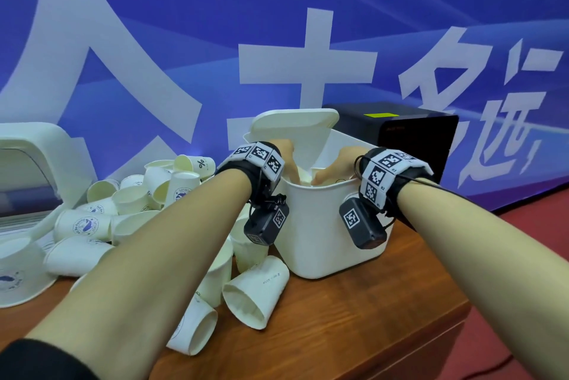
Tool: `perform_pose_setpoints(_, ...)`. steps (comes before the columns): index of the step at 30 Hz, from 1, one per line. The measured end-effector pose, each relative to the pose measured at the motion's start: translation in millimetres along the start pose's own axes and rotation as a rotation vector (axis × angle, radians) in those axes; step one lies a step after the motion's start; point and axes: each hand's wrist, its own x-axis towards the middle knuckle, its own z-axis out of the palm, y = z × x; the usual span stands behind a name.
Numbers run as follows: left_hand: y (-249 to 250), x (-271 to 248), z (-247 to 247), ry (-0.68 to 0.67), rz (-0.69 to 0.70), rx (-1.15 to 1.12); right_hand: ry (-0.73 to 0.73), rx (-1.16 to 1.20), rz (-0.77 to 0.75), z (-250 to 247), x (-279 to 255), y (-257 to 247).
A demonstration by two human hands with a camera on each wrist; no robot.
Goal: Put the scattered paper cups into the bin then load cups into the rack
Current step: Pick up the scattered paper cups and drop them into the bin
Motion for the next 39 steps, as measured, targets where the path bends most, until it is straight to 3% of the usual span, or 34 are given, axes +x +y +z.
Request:
perform_pose_setpoints(4, -1, 1, 0, -0.013, 0.031, -0.033, -0.004, -0.039, 0.009, 2, 2, -3)
perform_pose_setpoints(10, -5, 3, 4, 0.124, 0.072, -0.251, 0.030, -0.055, 0.007, 3, -5, -6)
perform_pose_setpoints(16, -16, -14, -15, 0.241, 0.103, -0.457, 0.171, 0.229, -0.171, -16, -26, -16)
perform_pose_setpoints(20, -32, -36, -35, 0.305, 0.107, -0.602, 0.267, 0.469, -0.172, -21, -32, -48)
perform_pose_setpoints(27, -83, -77, -55, 0.339, 0.035, -0.725, 0.368, 0.762, -0.366, -7, -59, -103)
perform_pose_setpoints(32, -122, -105, -45, 0.328, -0.079, -0.829, 0.166, 0.799, -0.423, 34, -59, -120)
perform_pose_setpoints(35, -141, -120, -30, 0.271, -0.141, -0.830, -0.001, 0.719, -0.445, 65, -57, -121)
perform_pose_setpoints(39, -163, -138, -8, 0.156, -0.183, -0.796, -0.090, 0.604, -0.512, 100, -62, -118)
